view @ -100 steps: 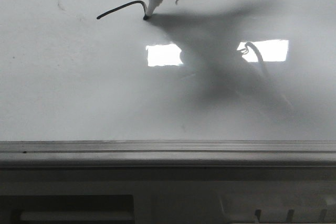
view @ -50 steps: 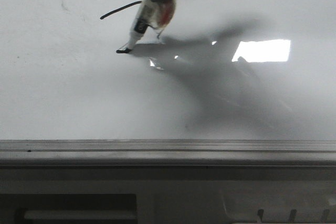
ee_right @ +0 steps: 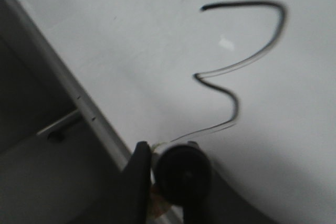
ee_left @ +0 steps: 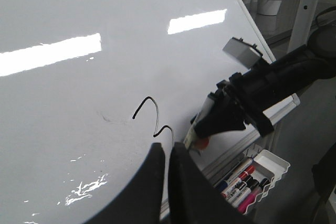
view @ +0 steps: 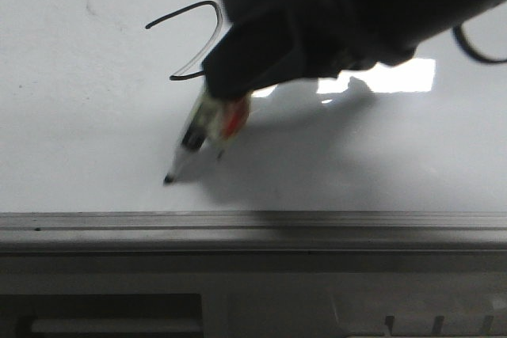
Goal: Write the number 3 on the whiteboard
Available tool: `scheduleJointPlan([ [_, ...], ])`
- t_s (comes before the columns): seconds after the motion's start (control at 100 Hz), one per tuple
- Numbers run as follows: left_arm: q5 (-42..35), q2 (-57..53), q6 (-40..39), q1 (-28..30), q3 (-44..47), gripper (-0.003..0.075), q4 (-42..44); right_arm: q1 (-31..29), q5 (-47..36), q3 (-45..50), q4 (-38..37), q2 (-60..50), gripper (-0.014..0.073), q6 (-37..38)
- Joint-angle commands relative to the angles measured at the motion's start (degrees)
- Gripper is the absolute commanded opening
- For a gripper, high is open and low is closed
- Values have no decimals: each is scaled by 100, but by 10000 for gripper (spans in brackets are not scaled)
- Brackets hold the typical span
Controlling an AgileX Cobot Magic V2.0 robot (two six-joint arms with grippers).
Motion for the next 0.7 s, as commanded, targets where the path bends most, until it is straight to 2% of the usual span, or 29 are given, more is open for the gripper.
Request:
scheduleJointPlan([
  [0.0, -424, 105, -61, 9, -3, -21, 17, 90, -594, -158, -105, 296, -60, -114],
  [0.15, -627, 105, -61, 9, 234, -21, -25, 123, -377, -409, -95, 96, -60, -114],
  [0.34, -904, 133, -61, 9, 324, -20, -336, 123, -63, -1107, -279, -1062, -60, -114],
  [0.41, -1060, 280, -46, 9, 324, 2, -391, 123, -20, -1421, -421, -1380, -60, -114],
  [0.48, -1197, 623, 215, 9, 324, 94, -619, 123, 203, -1695, -631, -1562, -62, -114],
  [0.55, -1225, 1148, 852, -2, 288, 254, -1111, 123, 700, -1948, -776, -1592, -62, -114],
  [0.63, -1225, 1922, 1898, -2, 176, 457, -2087, 123, 1407, -2112, -799, -1536, -61, -114],
  [0.69, -1143, 2455, 2593, -2, 25, 501, -2568, 123, 1918, -2143, -851, -1495, -61, -114],
])
